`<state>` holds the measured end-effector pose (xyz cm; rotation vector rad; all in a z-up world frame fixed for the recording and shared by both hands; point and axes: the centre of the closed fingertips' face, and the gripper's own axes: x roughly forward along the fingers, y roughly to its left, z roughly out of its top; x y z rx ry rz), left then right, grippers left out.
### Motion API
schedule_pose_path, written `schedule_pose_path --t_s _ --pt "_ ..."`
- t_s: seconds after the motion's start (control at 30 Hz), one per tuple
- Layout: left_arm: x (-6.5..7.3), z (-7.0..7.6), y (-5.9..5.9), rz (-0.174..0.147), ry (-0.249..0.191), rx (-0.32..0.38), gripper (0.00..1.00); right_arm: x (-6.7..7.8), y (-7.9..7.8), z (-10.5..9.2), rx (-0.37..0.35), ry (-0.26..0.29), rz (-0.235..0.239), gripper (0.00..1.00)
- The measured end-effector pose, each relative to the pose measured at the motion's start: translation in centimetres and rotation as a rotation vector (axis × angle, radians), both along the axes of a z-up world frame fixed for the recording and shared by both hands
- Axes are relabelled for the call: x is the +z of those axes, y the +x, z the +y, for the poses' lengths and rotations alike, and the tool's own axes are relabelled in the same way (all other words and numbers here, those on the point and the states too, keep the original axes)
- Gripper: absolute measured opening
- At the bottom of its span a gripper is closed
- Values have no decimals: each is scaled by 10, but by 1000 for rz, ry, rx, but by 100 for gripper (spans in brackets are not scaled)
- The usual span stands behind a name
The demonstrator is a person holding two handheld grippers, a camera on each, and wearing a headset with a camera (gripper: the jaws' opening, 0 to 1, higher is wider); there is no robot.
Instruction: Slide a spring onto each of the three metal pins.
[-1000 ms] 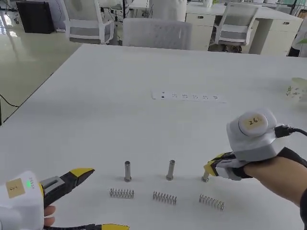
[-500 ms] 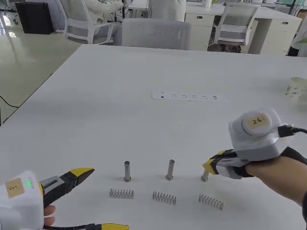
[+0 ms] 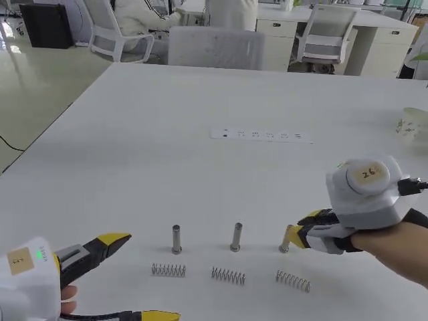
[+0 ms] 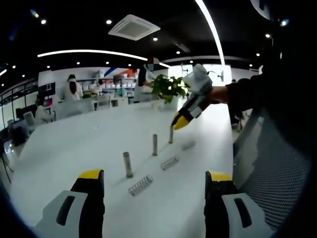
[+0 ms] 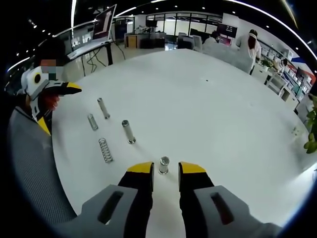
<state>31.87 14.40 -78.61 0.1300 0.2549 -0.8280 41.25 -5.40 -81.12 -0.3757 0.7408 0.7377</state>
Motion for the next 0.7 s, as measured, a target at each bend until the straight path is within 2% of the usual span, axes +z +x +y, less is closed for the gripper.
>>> schedule_pose_path --t_s 0.33,0.7 --pt "1 -1 0 -3 -1 -7 79 -6 -17 -8 22 0 37 18" --pt "1 -2 1 -5 1 -12 79 -24 -44 -9 108 -41 115 17"
